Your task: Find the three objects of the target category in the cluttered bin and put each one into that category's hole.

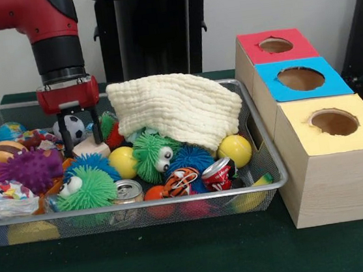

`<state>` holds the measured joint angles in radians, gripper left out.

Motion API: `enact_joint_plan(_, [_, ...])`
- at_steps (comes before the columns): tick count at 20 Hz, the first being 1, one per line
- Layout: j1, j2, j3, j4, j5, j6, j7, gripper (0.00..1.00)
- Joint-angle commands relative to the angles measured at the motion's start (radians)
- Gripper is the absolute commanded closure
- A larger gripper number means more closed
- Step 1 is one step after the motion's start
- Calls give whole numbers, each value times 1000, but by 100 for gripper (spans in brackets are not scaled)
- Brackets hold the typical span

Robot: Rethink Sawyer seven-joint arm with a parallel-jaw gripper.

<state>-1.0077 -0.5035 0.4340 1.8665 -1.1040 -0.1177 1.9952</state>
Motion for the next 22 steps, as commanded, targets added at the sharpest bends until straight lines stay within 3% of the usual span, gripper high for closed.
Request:
enact_joint_plan(1, [-8,183,-35,-177,-123,64,-28,0])
enact_joint_plan(6, [119,237,-214,-225,-44,-107,11,0])
enact_joint_plan(11, [175,286,-271,-273,11,-207,-9,0])
enact_joint_plan(14, [209,286,-320,-261,47,-238,3,0])
enact_joint_plan(22, [295,145,-412,-106,104,-206,64,0])
